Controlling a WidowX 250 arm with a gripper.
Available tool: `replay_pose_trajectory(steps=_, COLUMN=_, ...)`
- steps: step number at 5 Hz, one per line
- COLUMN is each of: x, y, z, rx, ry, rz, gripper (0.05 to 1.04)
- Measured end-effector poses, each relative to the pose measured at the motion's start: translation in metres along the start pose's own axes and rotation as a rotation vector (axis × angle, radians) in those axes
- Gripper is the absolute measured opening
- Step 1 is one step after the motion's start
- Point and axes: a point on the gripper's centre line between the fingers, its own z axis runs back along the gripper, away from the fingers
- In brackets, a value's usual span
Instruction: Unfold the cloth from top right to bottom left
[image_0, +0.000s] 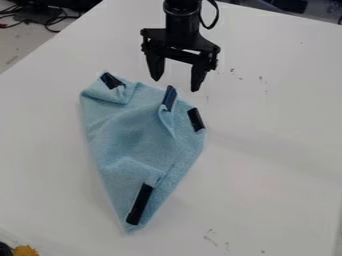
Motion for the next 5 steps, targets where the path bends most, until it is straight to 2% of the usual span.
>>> replay_pose_trajectory(steps=3, x=-0.008, y=-0.001, z=-0.033, rx=-0.025, ry=0.082, rz=0.011, gripper=1.0)
replay_pose_trajectory(steps=5, x=0.007, y=0.008, z=-0.051, rx=-0.048, ry=0.093, rz=-0.004, gripper=0.963)
